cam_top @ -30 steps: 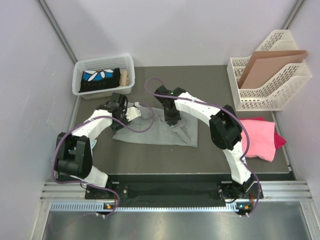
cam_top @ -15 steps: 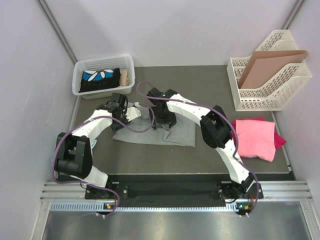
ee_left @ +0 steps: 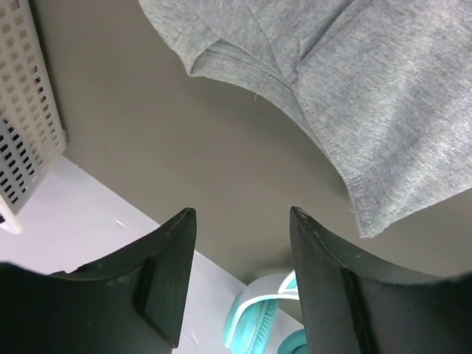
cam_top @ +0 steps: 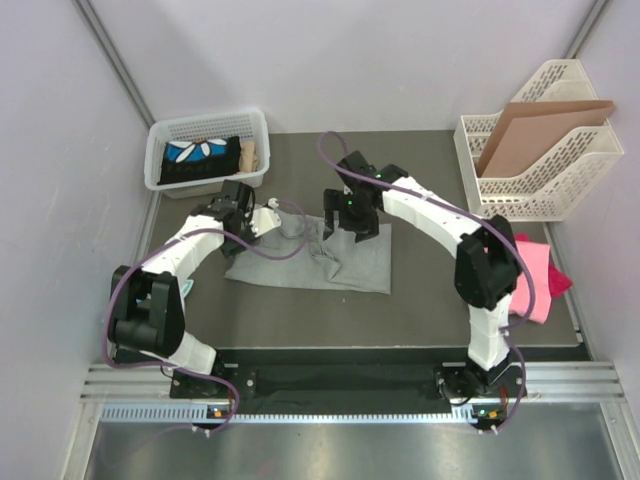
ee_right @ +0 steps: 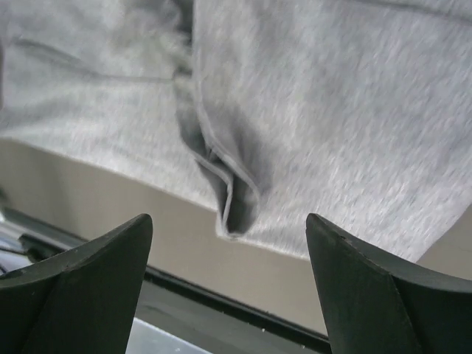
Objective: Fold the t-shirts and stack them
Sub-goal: Fold the tshirt
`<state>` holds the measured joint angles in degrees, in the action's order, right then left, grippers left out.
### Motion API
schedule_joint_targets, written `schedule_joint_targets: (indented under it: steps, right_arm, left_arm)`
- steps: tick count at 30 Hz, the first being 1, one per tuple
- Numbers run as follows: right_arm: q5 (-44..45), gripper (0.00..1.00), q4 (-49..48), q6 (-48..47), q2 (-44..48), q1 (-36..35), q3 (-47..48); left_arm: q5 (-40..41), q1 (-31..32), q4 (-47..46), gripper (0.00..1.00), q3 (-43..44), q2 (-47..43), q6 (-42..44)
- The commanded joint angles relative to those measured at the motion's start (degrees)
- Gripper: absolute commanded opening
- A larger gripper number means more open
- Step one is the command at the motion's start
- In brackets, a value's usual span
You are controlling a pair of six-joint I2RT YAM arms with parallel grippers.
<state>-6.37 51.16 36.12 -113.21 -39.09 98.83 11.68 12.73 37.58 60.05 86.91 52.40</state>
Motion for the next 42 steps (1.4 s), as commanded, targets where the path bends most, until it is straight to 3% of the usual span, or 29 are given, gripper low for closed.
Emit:
schedule_joint_targets:
  steps: [1, 5, 18, 24, 28, 31, 37, 42]
  right_arm:
    - [-3.65, 0.84, -7.90, 1.85, 5.71, -3.35, -7.50]
    - [-5.23, 0.83, -9.58, 2.55, 4.41, -5.11, -9.44]
    - [-7.07, 0.82, -8.00, 3.17, -1.84, -10.04, -0.31]
    - [-11.99, 0.82, -9.58, 4.22, -5.00, -12.24, 1.99]
    - [-16.65, 0.82, -12.04, 5.01, -4.04, -10.84, -0.21]
    - [-18.85, 0.83, -14.14, 5.10, 2.52, -6.54, -5.12]
    - [-11.58, 0.82, -14.51, 3.70, 13.53, 0.51, -14.54]
    - [-11.38, 0.82, -15.11, 2.55, 12.66, 0.16, -17.87]
  left_arm:
    - [1.06, -0.08, 0.91, 0.59, 2.79, 0.45, -0.90]
    - [1.59, 0.10, 1.26, 0.59, 3.75, 0.97, -1.25]
    - [2.47, 0.10, 0.47, 0.59, 2.53, 0.10, -0.72]
    - [3.34, 0.10, -0.23, 0.59, 2.00, -0.87, -0.02]
    - [4.22, 0.01, -0.49, 0.59, 2.17, -0.96, 0.16]
    - [4.23, -0.08, -0.49, 0.59, 3.05, -1.13, 0.07]
    - [2.82, -0.25, 1.96, 0.60, 7.27, 1.41, -2.56]
    - [1.85, -0.08, 3.11, 0.59, 8.94, 2.38, -4.06]
